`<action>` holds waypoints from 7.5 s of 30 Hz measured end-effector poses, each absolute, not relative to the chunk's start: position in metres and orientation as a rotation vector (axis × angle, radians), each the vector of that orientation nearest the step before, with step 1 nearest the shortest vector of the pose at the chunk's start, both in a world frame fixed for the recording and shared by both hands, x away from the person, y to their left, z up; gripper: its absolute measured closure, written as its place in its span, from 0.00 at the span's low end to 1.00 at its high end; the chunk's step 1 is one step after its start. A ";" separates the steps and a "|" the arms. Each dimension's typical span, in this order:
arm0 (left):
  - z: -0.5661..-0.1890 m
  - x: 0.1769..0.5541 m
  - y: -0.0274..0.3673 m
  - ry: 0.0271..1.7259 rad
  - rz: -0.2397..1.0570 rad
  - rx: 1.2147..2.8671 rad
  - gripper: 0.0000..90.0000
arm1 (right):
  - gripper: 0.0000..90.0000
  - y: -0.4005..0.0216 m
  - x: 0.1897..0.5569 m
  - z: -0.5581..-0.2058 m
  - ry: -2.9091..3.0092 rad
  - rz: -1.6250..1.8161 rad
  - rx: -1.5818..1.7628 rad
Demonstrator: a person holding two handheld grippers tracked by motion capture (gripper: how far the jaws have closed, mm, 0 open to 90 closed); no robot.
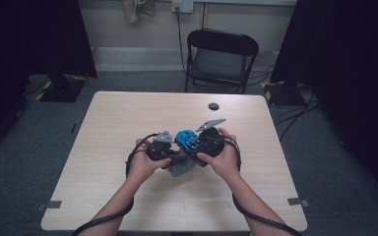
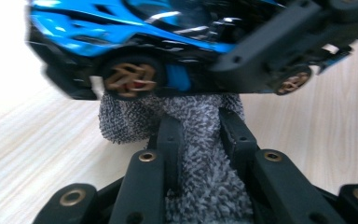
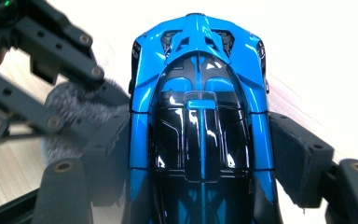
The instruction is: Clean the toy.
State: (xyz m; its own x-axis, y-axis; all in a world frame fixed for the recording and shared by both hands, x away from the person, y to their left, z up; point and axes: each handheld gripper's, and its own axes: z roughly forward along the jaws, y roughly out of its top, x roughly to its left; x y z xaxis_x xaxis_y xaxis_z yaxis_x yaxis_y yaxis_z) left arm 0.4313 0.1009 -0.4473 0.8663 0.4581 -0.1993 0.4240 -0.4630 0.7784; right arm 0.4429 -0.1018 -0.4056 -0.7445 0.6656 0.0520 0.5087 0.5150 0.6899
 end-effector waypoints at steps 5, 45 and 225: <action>-0.450 0.426 0.094 0.617 0.024 2.122 0.81 | 0.32 -0.102 0.444 -0.406 2.534 1.047 1.010; -0.451 0.449 0.130 0.800 0.141 2.138 0.81 | 0.32 -0.104 0.436 -0.405 2.544 1.061 0.974; -0.464 0.465 0.231 0.948 0.191 2.093 0.81 | 0.32 -0.242 0.487 -0.468 2.354 0.820 1.428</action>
State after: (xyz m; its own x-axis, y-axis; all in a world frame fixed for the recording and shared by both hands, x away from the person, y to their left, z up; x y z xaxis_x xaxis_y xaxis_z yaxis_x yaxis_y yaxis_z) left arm 0.4646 0.2306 -0.4642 0.7062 0.6848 -0.1797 0.5620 -0.3879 0.7306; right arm 0.4873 -0.2421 -0.4678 -0.4789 0.8757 0.0611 0.7243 0.3548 0.5913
